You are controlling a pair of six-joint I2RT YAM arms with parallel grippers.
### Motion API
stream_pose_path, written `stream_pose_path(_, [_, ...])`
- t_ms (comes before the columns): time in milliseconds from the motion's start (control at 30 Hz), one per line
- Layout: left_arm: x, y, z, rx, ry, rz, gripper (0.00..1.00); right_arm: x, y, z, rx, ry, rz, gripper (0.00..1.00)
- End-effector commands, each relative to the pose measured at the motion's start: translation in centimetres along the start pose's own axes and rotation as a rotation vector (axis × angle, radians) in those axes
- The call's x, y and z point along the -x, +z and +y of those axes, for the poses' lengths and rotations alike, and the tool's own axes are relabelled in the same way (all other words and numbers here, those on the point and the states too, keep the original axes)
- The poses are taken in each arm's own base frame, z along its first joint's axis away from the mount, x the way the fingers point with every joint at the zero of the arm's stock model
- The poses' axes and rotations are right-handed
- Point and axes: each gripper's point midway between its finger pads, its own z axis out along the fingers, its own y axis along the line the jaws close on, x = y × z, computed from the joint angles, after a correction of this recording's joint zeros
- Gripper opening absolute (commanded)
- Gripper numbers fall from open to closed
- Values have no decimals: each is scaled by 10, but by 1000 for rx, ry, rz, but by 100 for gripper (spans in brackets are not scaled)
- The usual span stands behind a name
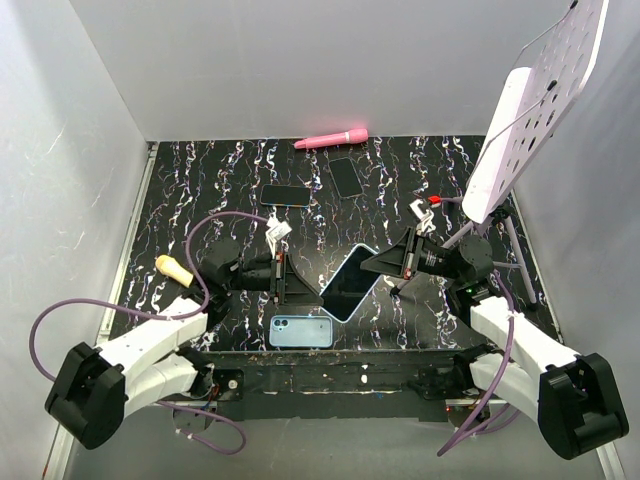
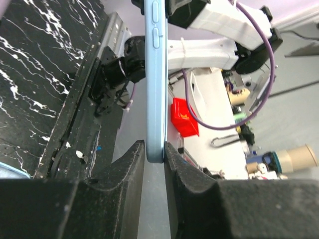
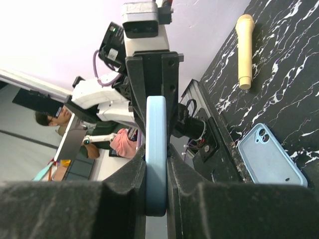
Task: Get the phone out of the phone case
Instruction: Remove the phone case from the phone.
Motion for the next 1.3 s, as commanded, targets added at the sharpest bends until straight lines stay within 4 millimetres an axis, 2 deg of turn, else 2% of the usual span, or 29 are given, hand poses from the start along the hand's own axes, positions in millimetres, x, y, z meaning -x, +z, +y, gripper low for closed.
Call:
stream_pose_path(0, [7,2,-29,-142,109,52,19,-3,-4,37,118,-114,46,1])
stream_pose_path(67, [7,2,-35,-186,135,66,1,-6,-6,46,140,-134,62,1])
stream_pose_path(200, [4,-4,-49,-258,262,49,0,-8,-9,61,168,-113,79,1])
stream_pose_path(467, [-2,-18,-102,-453,611,10,0,-7,-16,82,240,91,47,1])
stream_pose_path(533, [-3,-19,-115,-499,689,14,0,-7,-20,94,305,103,31,1])
stream_pose_path(600, [-5,-17,-120,-527,723,47,0,-4,-24,106,357,119,27,1])
stream_pose_path(733, [2,-9,-120,-539,730,79,0,-2,-28,120,413,111,17,1])
stream_pose_path(933, [9,2,-106,-521,691,87,0,-2,-28,125,426,92,10,1])
stream_pose_path(1133, [11,7,-95,-515,679,40,0,-1,-31,138,459,70,5,1])
stream_pose_path(1267, [20,13,-94,-513,672,5,0,-1,-32,145,473,61,4,1])
